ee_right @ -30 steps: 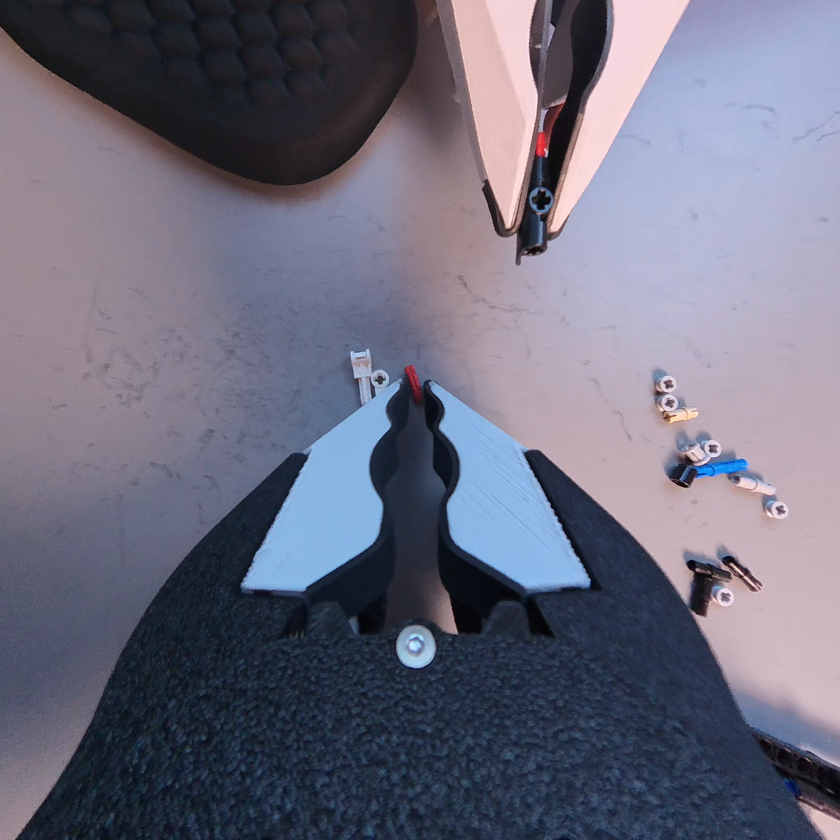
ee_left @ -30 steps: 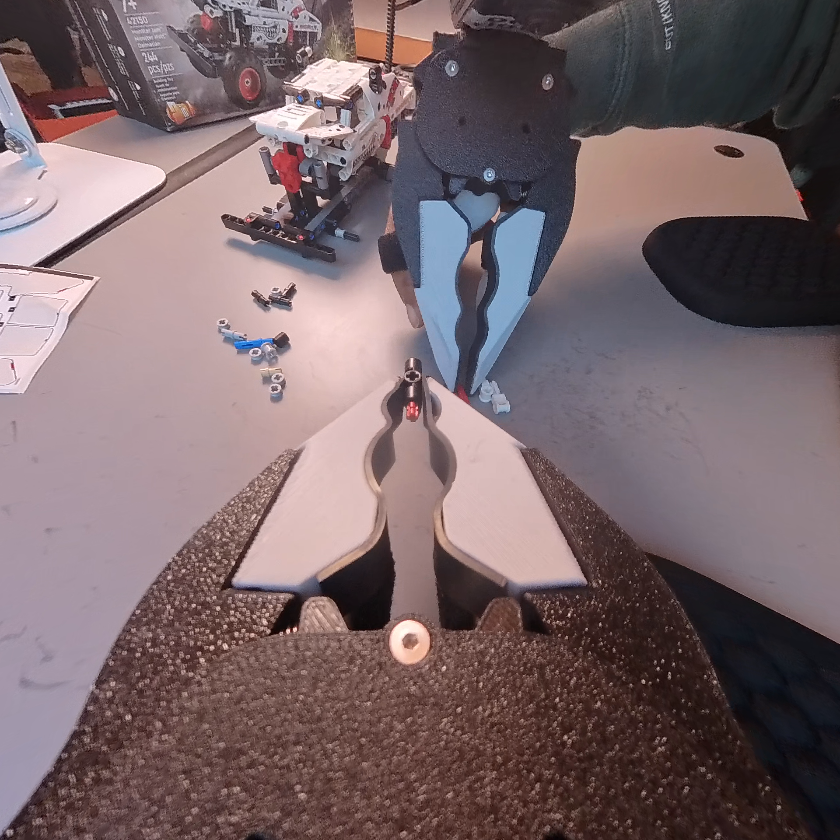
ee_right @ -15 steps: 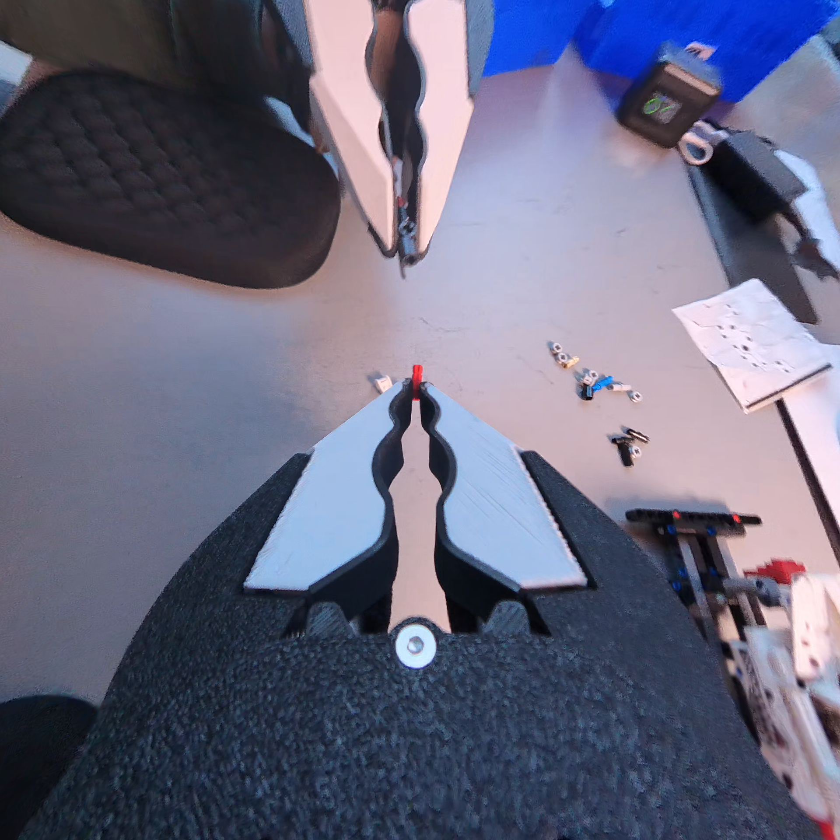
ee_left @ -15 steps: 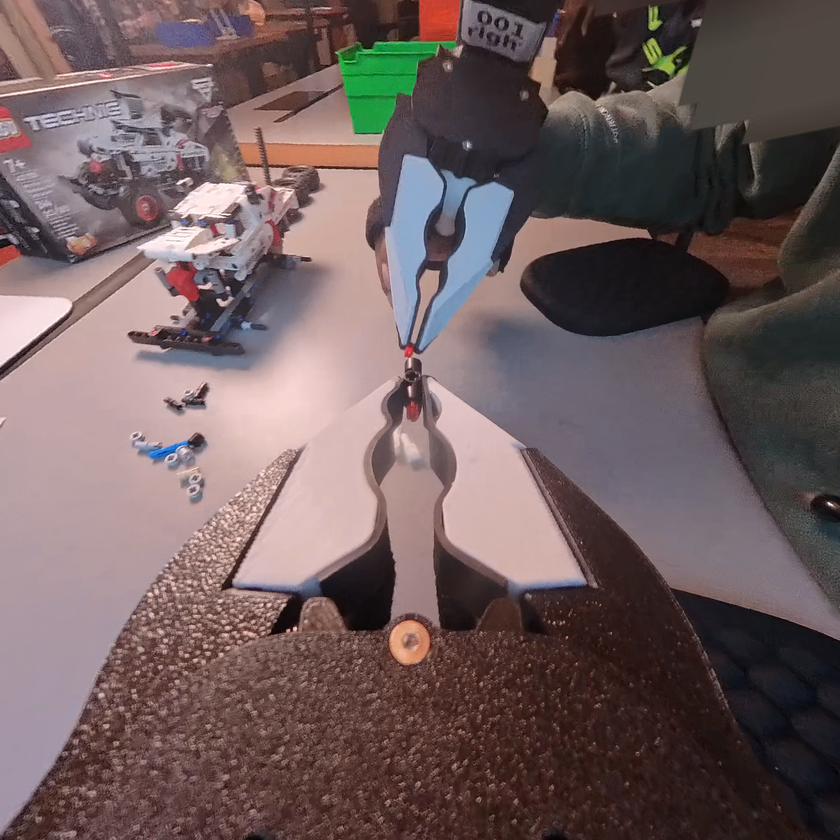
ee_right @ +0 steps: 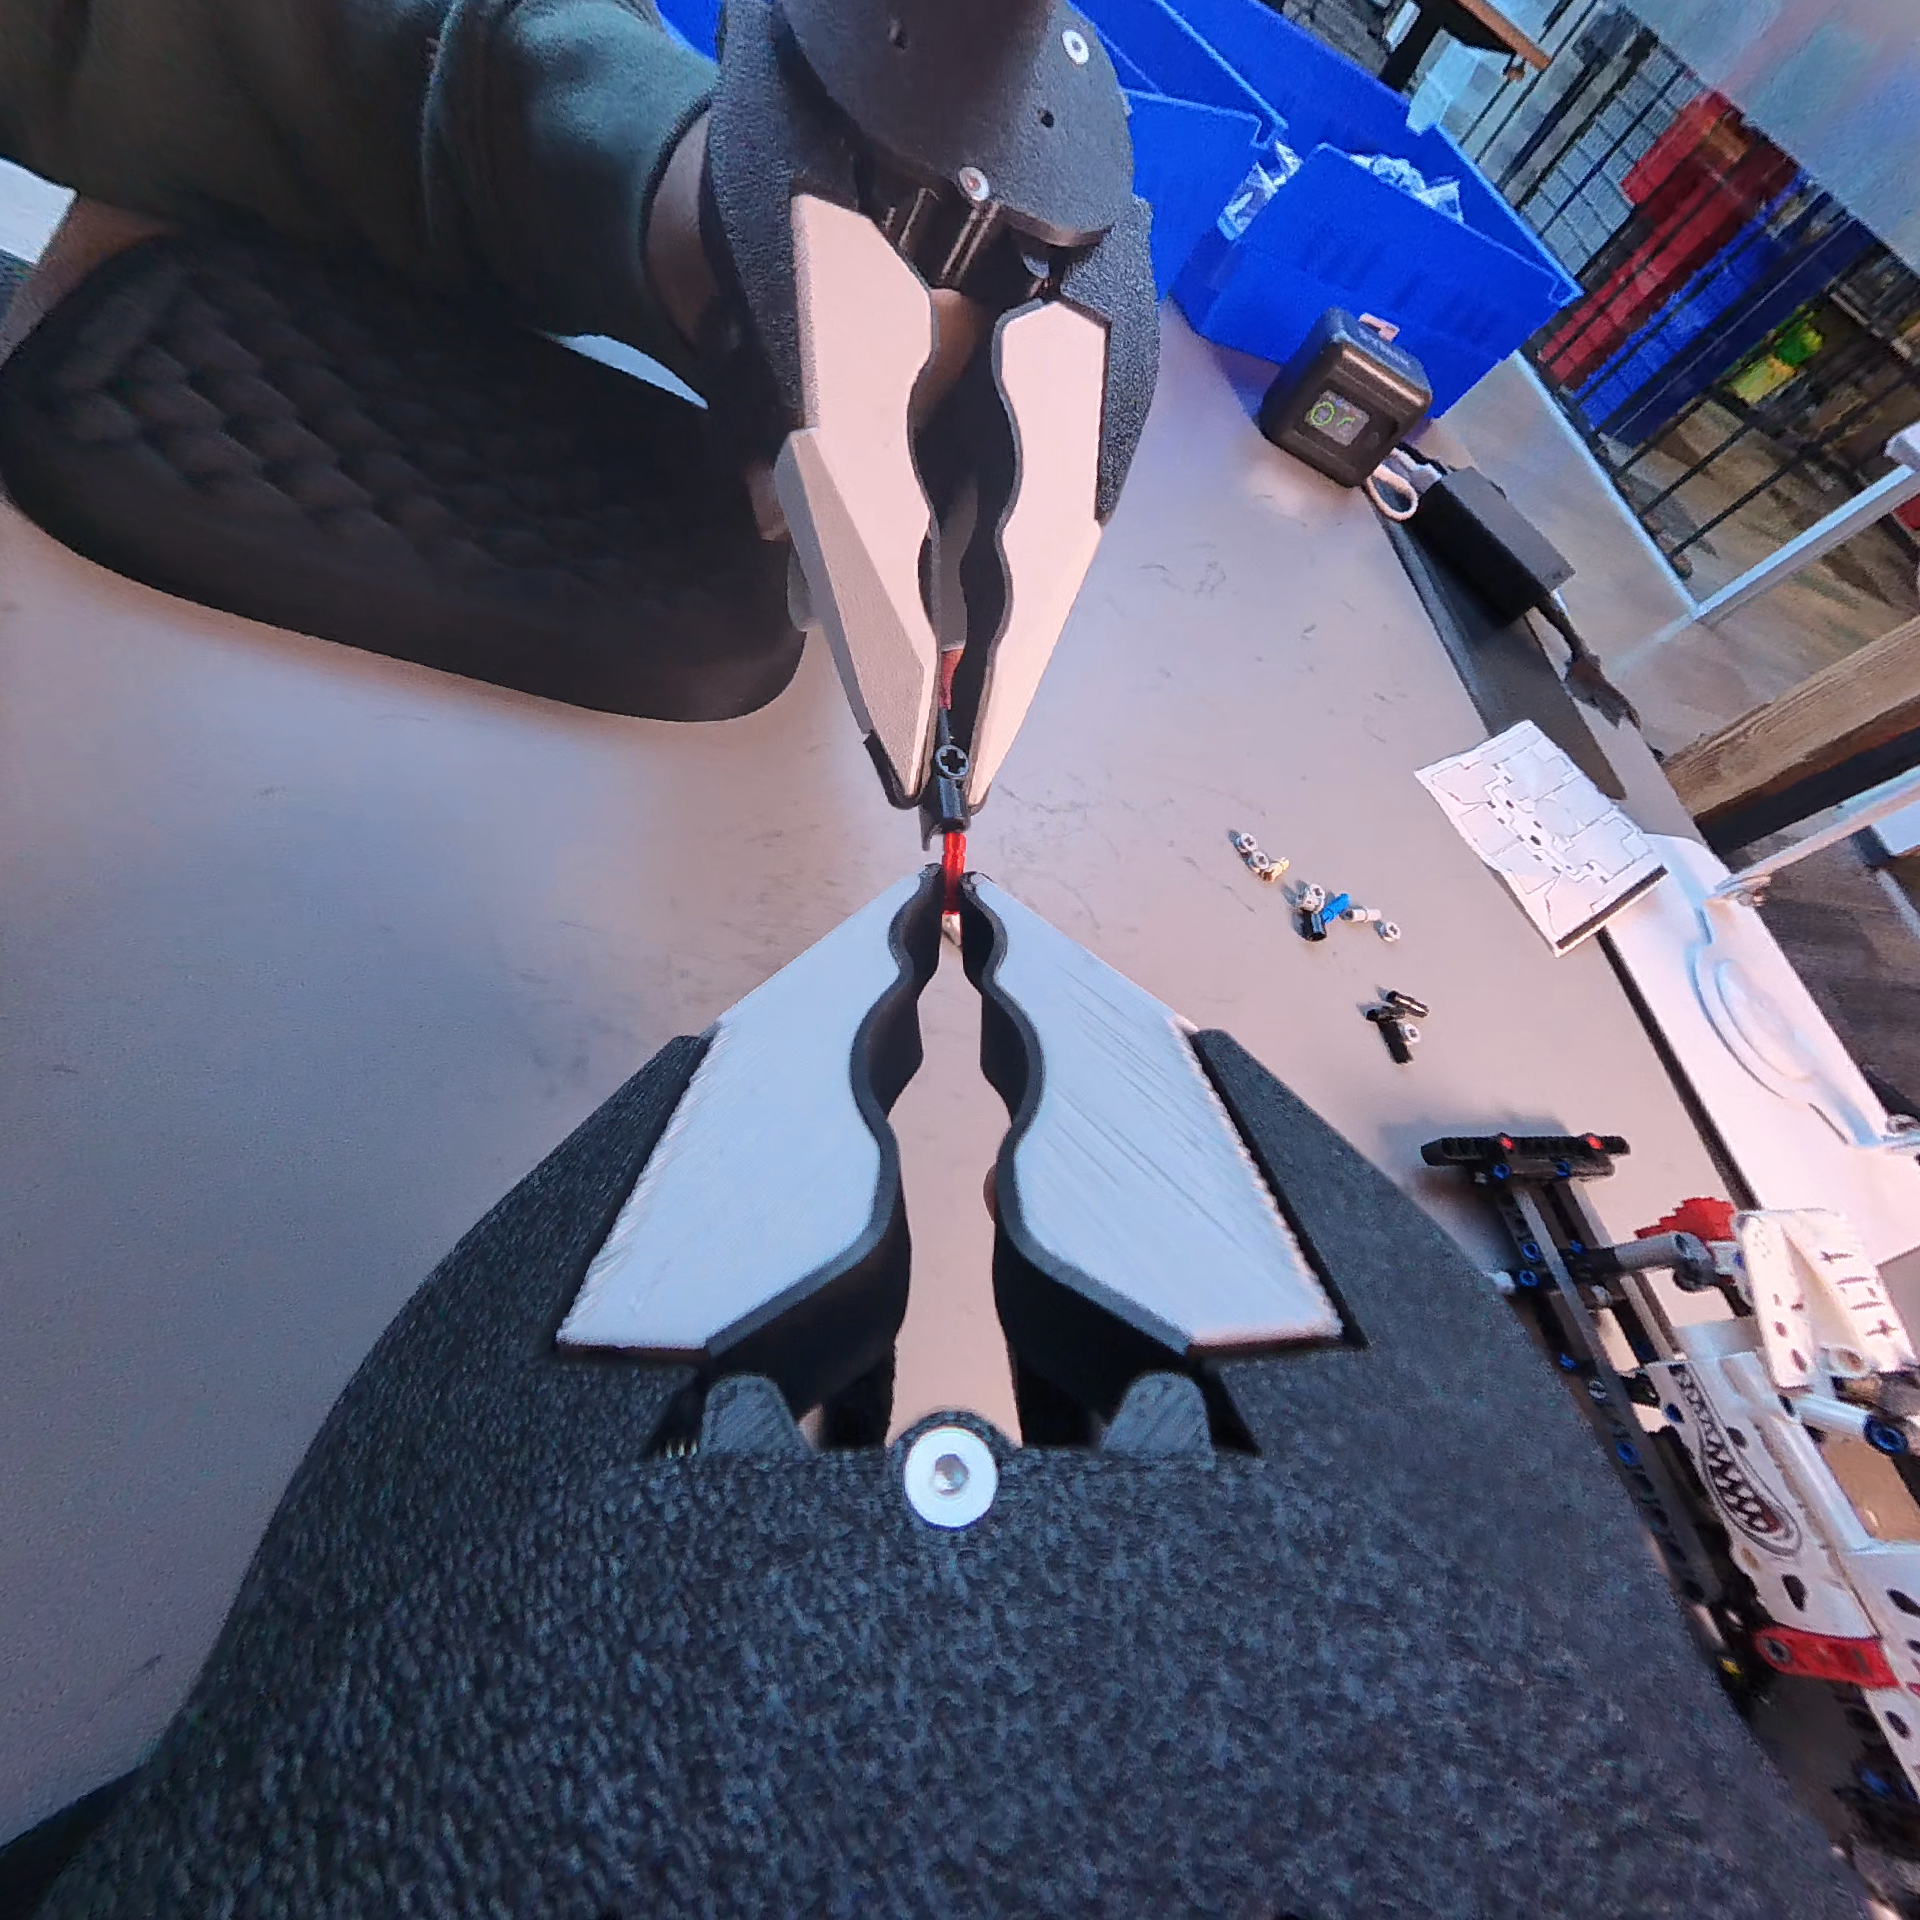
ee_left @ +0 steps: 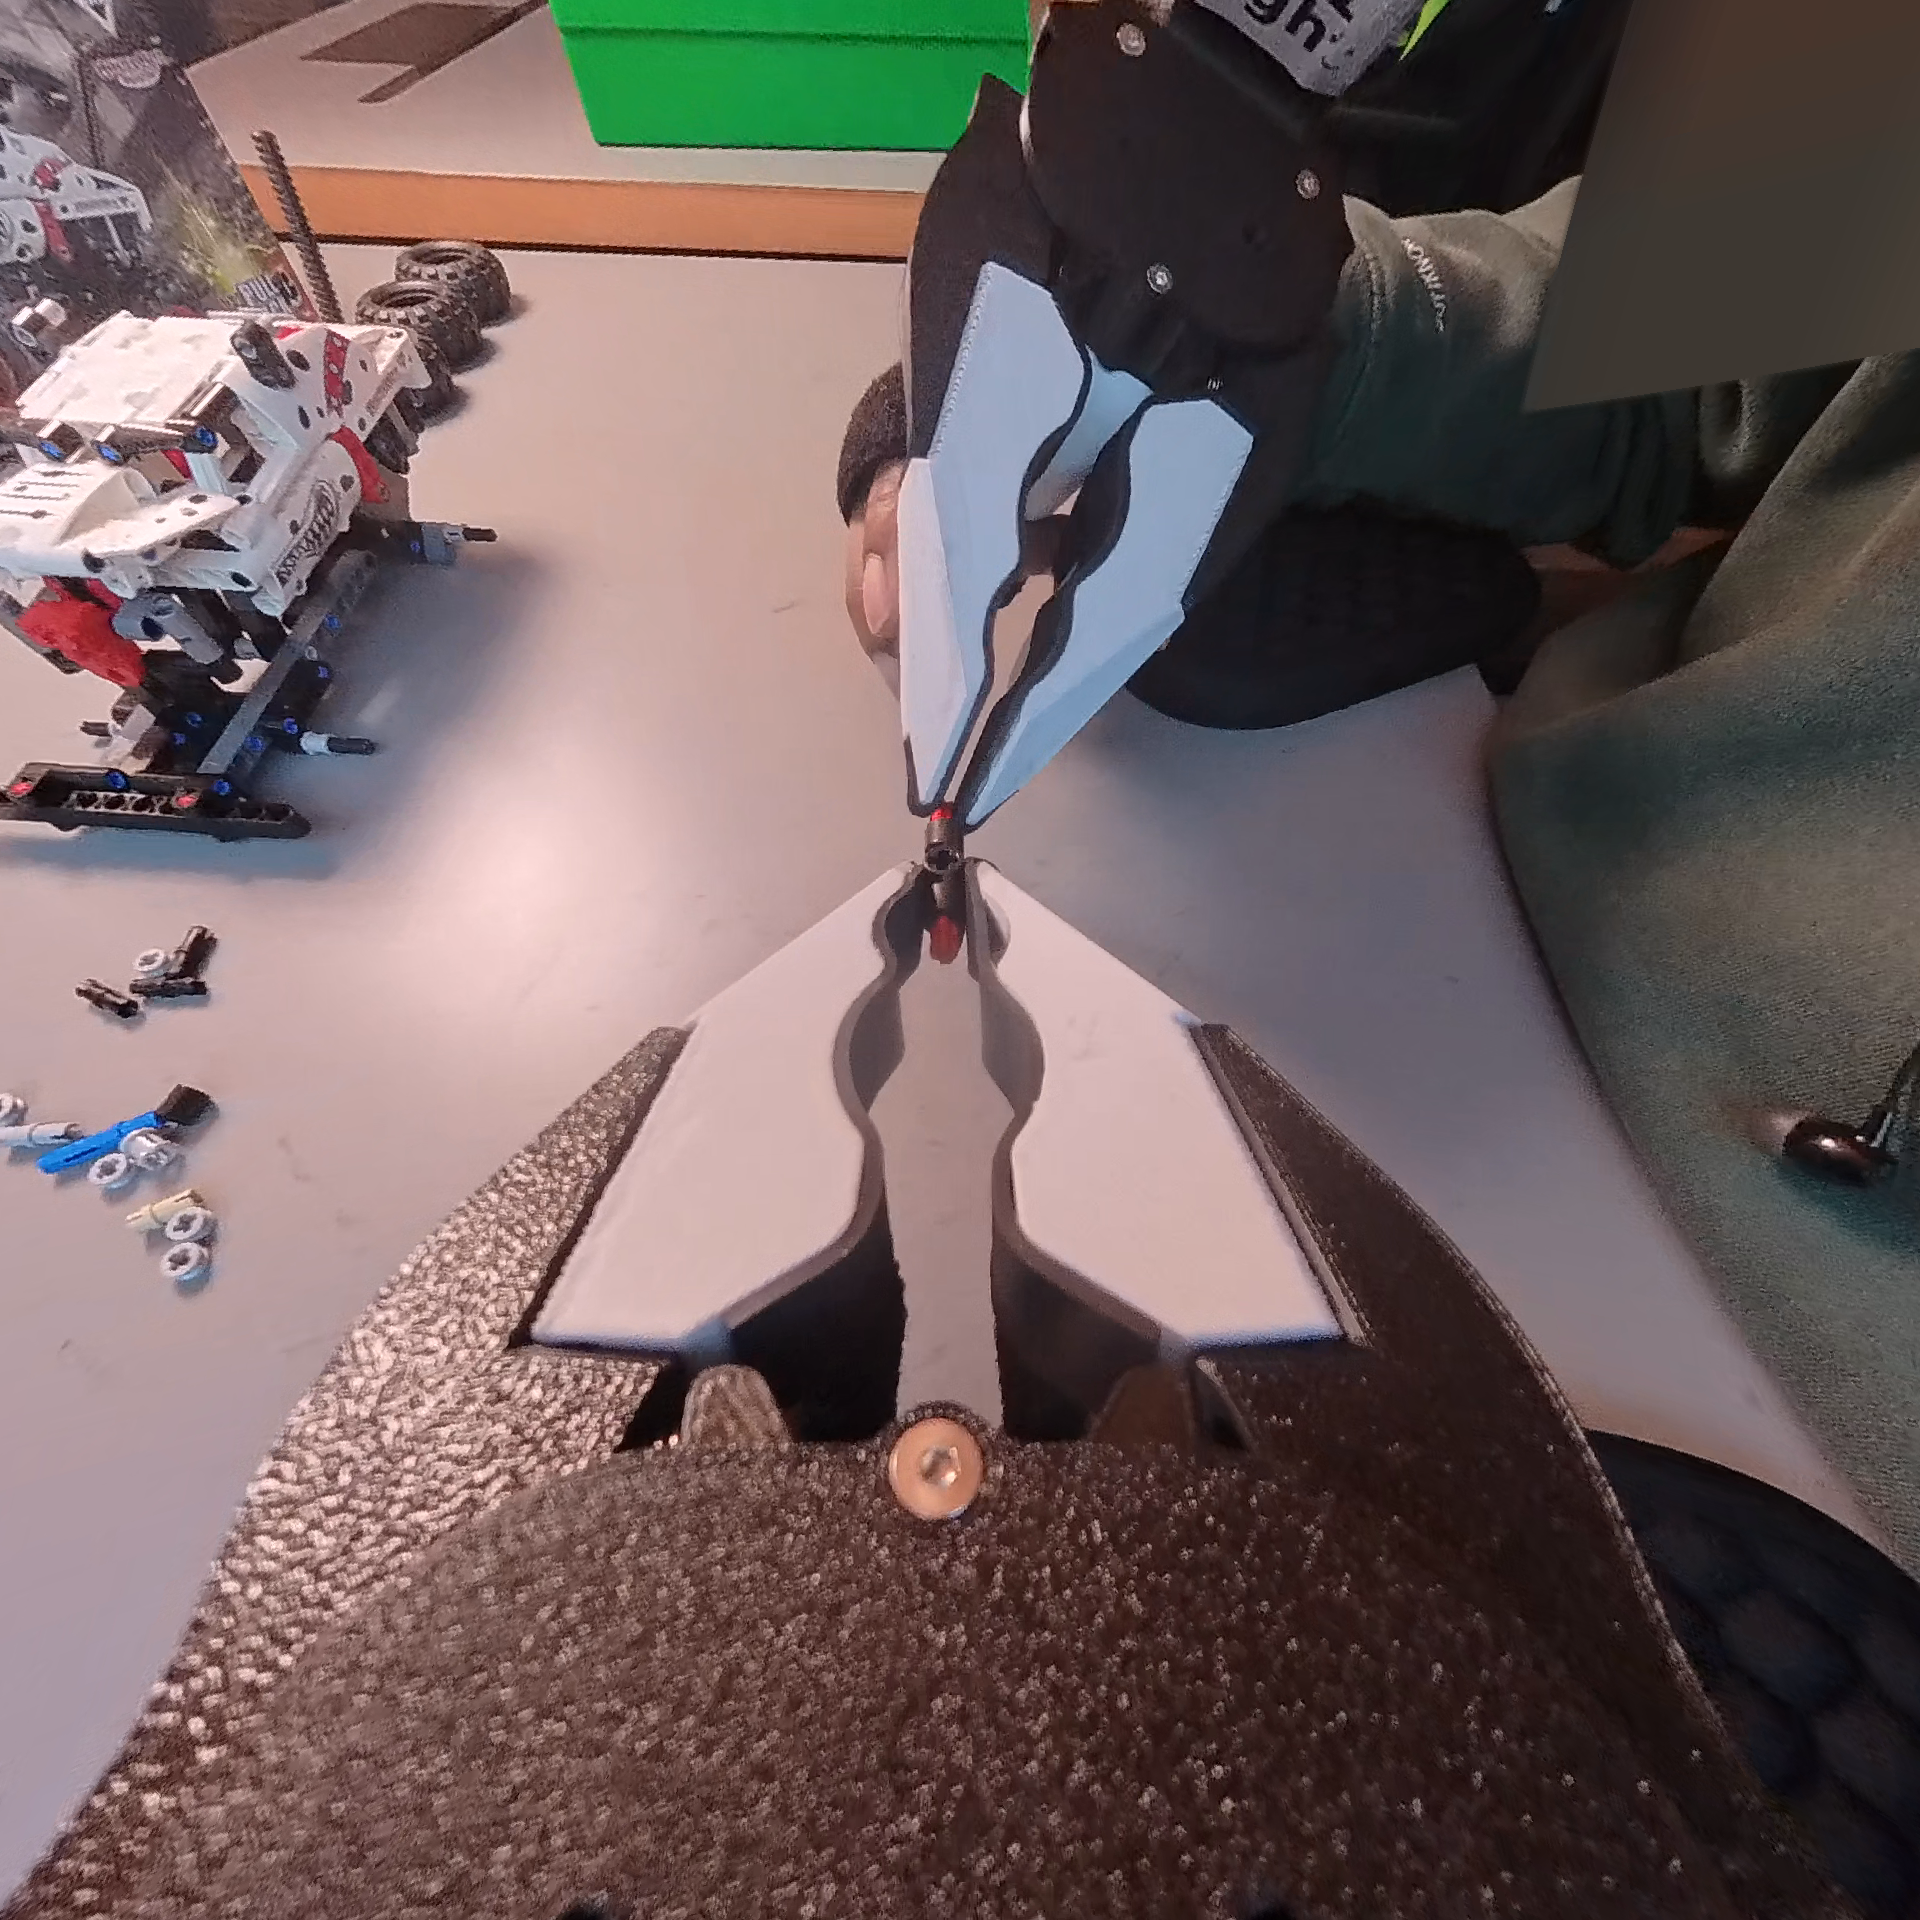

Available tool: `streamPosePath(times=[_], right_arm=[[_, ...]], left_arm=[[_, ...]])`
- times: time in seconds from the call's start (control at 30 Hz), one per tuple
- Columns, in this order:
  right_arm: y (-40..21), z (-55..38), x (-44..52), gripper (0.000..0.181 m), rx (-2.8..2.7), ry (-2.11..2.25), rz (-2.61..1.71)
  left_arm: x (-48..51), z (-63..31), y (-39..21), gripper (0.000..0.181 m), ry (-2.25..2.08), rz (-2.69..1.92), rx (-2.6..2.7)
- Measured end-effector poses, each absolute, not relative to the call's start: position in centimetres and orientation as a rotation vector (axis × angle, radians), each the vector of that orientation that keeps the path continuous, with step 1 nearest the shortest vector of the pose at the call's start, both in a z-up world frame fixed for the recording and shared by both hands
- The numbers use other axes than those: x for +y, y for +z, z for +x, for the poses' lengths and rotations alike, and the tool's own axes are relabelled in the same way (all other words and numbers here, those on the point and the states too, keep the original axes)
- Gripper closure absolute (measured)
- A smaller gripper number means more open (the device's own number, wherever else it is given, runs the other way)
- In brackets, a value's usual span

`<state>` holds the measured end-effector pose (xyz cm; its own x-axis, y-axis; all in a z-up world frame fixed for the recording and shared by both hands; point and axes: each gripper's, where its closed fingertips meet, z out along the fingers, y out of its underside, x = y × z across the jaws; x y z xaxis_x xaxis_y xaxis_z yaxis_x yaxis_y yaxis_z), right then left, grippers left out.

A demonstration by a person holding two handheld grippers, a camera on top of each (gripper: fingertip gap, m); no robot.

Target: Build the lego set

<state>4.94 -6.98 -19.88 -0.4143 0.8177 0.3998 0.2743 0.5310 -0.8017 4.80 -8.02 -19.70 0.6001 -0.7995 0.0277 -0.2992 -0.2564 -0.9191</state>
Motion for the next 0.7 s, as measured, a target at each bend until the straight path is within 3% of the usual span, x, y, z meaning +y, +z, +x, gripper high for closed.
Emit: streamPosePath(times=[0.47,0.7], right_arm=[[-16.4,7.1,-6.3,0.180,-2.052,0.588,-0.749],[-15.5,8.7,-5.6,0.180,-2.058,0.419,-0.745]], left_arm=[[-7.6,7.2,-16.3,0.177,-1.184,-1.862,0.672],[-6.7,8.8,-15.5,0.176,-1.224,-1.905,0.638]])
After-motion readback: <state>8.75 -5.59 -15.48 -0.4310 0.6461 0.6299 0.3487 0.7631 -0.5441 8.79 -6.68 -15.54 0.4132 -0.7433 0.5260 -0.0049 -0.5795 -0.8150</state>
